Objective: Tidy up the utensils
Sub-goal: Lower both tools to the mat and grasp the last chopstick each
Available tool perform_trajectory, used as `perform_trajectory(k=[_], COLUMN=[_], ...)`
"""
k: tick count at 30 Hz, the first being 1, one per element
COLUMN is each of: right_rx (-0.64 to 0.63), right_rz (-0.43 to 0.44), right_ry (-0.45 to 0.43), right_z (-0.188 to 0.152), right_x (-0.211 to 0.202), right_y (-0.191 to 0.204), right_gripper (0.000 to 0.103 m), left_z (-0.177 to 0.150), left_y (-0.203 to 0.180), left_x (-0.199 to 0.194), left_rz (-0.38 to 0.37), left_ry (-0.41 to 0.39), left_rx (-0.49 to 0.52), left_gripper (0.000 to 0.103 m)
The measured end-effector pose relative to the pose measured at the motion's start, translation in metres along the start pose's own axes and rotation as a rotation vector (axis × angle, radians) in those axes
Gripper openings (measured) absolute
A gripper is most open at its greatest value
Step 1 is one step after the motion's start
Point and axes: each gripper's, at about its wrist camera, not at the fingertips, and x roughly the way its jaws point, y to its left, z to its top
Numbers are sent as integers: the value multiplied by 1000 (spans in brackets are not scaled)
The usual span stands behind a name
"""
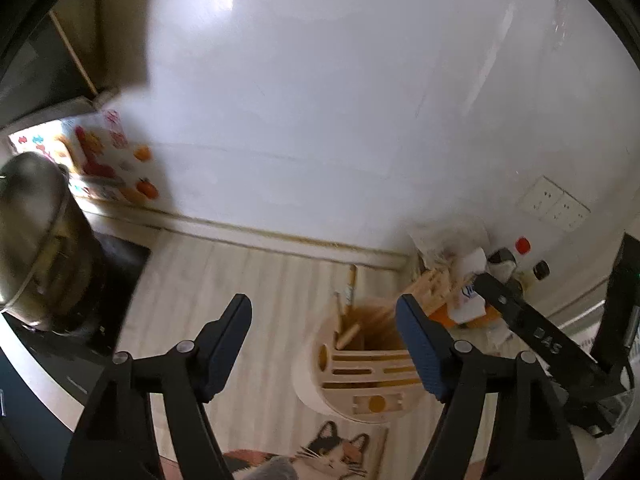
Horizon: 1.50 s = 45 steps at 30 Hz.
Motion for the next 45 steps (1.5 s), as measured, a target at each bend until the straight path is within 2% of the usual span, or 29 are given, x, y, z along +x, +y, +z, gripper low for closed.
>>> perform_trajectory(k=[1, 3, 5, 8, 11, 15, 17, 19, 25, 27, 28, 31, 33, 35, 36, 37, 41, 45], right_rx=[7, 8, 20, 27, 51, 60, 59, 65, 116, 140, 147, 136, 120, 79, 39, 4, -2, 59], right_rz=[-2, -11, -31, -62, -91, -149, -198, -240, -270, -263, -266, -274, -277, -298, -322, -345, -391, -425], right_ry=[-3, -9, -11, -17, -22, 14, 50, 129, 364, 437, 463, 521, 545, 563, 544, 545, 536, 532], right_z=[-2, -4, -11, -22, -40, -74, -98, -127, -207, -233, -243, -264, -273, -282, -284, -289, -297, -298], right_x=[-5, -14, -23, -33, -40, -36, -28, -12, 35, 50, 55, 69, 74, 77, 76, 77, 71, 57], right_y=[-2, -3, -6, -12, -24, -45, -58, -74, -110, -118, -121, -123, -120, -116, -112, -110, -121, -159], right_gripper=[44, 45, 54, 60, 68, 75, 76, 76, 74, 68, 61, 44, 38, 22, 17, 7, 7, 7], left_z=[-1, -6, -12, -23, -43, -81, -106, -134, -208, -232, -236, -253, -260, -265, -267, -268, -280, -292], left_y=[4, 11, 15, 21, 30, 40, 43, 47, 55, 52, 51, 48, 44, 36, 29, 21, -18, -65], left_x=[-2, -7, -8, -3, 11, 34, 51, 70, 133, 150, 155, 167, 171, 172, 172, 173, 174, 179], left_rz=[10, 31, 71, 134, 166, 206, 238, 238, 271, 285, 291, 302, 298, 297, 293, 292, 222, 93], left_ry=[-10, -31, -62, -61, -17, 41, 90, 151, 366, 423, 439, 485, 499, 502, 503, 505, 523, 581], left_rx=[1, 1, 14, 40, 48, 61, 75, 90, 133, 172, 183, 206, 212, 229, 243, 259, 304, 320], left_gripper=[75, 91, 103, 103, 103, 103, 103, 103, 103, 103, 103, 103, 103, 103, 103, 103, 97, 81])
